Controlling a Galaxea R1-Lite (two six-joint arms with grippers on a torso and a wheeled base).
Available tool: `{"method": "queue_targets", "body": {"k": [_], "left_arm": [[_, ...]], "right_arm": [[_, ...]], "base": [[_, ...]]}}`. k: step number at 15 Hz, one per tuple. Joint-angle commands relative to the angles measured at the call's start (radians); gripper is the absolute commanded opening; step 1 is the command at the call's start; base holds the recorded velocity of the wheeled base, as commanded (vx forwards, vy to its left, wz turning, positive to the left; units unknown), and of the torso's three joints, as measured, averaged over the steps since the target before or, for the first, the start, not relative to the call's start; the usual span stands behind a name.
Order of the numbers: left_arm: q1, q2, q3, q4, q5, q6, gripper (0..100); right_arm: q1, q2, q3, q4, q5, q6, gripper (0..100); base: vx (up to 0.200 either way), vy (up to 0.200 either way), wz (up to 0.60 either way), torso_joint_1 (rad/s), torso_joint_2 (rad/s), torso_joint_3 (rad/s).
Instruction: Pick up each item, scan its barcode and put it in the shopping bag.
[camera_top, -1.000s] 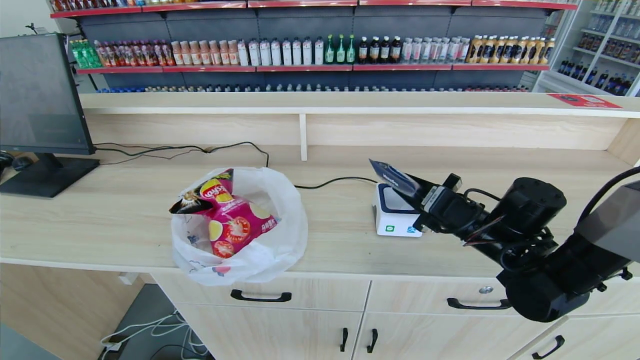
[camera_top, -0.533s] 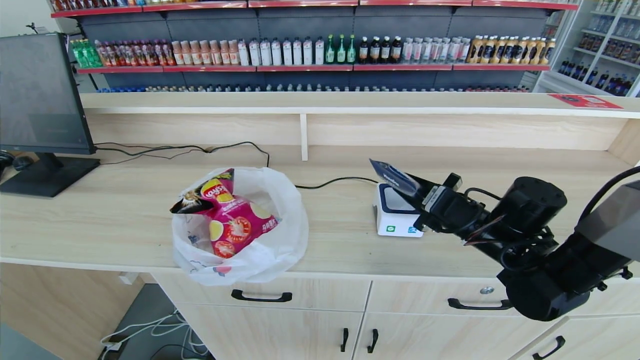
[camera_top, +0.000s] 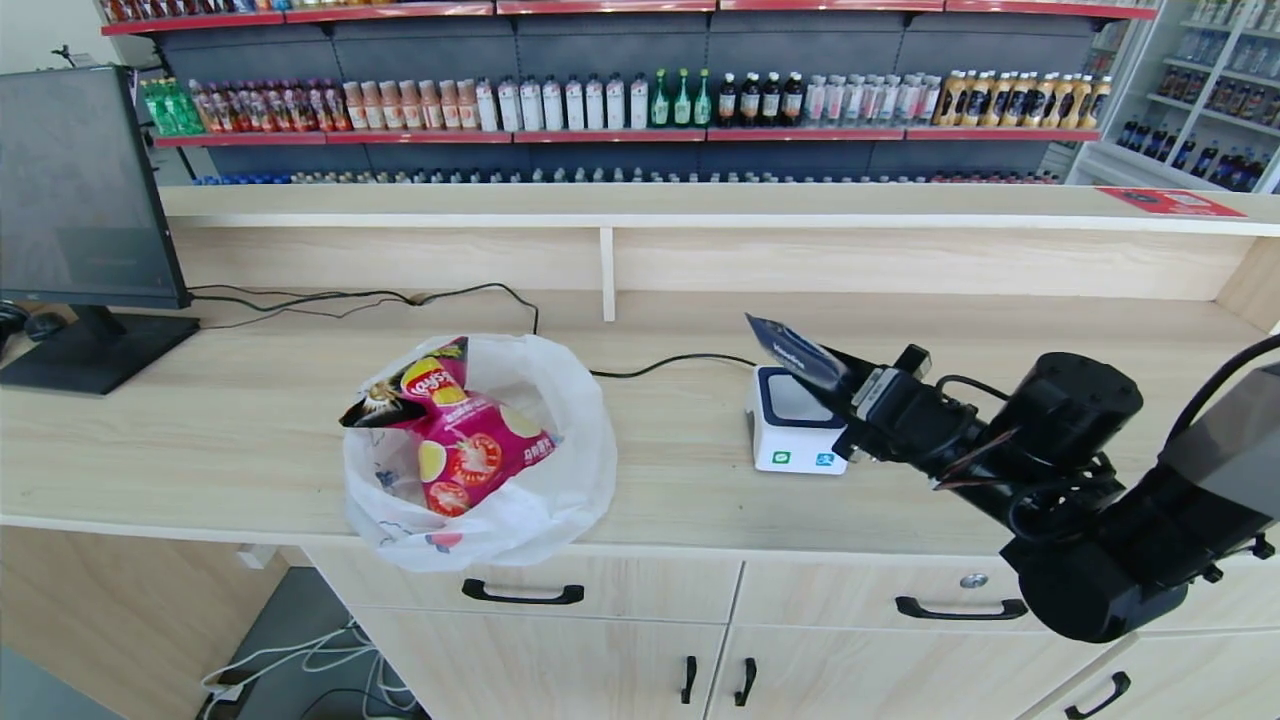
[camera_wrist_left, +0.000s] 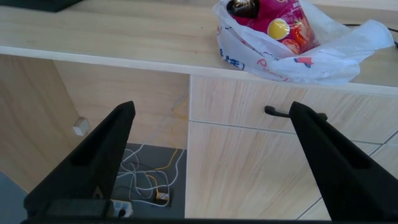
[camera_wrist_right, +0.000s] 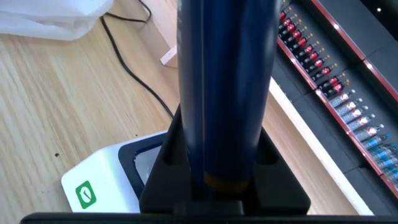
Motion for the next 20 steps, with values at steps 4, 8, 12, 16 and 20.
{"method": "queue_targets", "body": {"k": [4, 8, 12, 16, 20], "left_arm": [[0.0, 0.0, 0.0, 0.002, 0.0, 0.0, 100], [0.0, 0.0, 0.0, 0.0, 0.001, -0.003, 100], [0.0, 0.0, 0.0, 0.0, 0.001, -0.002, 100], [0.0, 0.0, 0.0, 0.0, 0.001, -0.003, 100], [0.0, 0.0, 0.0, 0.0, 0.001, -0.011, 100]], "right_arm": [[0.038, -0.195, 0.067, -0.001, -0.083, 0.113, 0], [0.036, -0.464, 0.334, -0.001, -0.287, 0.24, 0], [0.01, -0.606, 0.507, -0.001, -0.307, 0.294, 0], [0.002, -0.675, 0.524, -0.001, -0.375, 0.357, 0], [0.002, -0.709, 0.547, -0.001, -0.384, 0.369, 0]], "base": [[0.0, 0.0, 0.0, 0.0, 0.0, 0.0], [-0.05, 0.0, 0.0, 0.001, 0.0, 0.001], [-0.2, 0.0, 0.0, 0.005, 0.0, 0.0], [-0.05, 0.0, 0.0, 0.004, 0.0, -0.001], [0.0, 0.2, 0.0, -0.006, 0.0, 0.007]]}}
